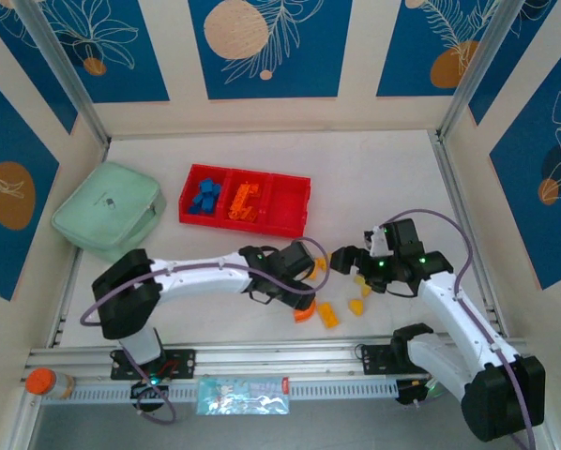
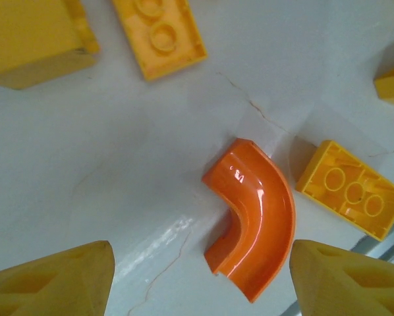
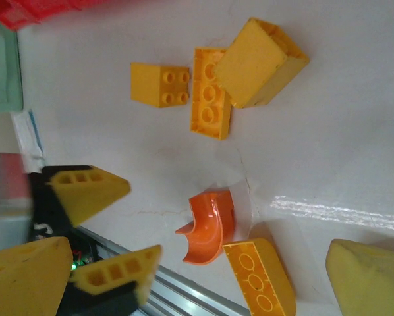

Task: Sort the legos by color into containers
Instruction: Pick up the lego from the middle-left of the table.

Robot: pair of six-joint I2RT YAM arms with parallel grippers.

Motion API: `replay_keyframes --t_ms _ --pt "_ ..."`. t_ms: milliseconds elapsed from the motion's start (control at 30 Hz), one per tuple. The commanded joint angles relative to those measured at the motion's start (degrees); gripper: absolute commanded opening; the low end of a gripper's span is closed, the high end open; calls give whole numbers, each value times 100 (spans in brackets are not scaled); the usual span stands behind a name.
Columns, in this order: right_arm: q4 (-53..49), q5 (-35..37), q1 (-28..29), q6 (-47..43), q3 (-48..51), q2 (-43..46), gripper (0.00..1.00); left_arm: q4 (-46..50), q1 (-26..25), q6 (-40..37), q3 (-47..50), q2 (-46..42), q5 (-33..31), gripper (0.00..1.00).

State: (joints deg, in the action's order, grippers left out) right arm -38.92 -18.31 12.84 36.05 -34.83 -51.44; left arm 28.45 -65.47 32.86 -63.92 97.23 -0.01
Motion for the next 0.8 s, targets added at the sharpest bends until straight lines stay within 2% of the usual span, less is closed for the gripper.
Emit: replay_keyframes --t_ms 0,233,533,633,767 --pt "-117 -270 -157 -13 105 89 99 -148 -185 -284 -164 303 199 72" --pt "-46 -388 -391 -50 114 -5 99 -223 -390 -439 -342 853 36 72" --pt "39 -515 -489 -98 143 -105 99 -96 -597 -570 -498 1155 -189 73" --pt "99 -551 -492 -80 174 -112 99 -178 -599 -563 -445 1123 -153 70" --pt "104 -569 -506 -103 169 -121 99 -165 -603 -522 -479 1194 -171 60"
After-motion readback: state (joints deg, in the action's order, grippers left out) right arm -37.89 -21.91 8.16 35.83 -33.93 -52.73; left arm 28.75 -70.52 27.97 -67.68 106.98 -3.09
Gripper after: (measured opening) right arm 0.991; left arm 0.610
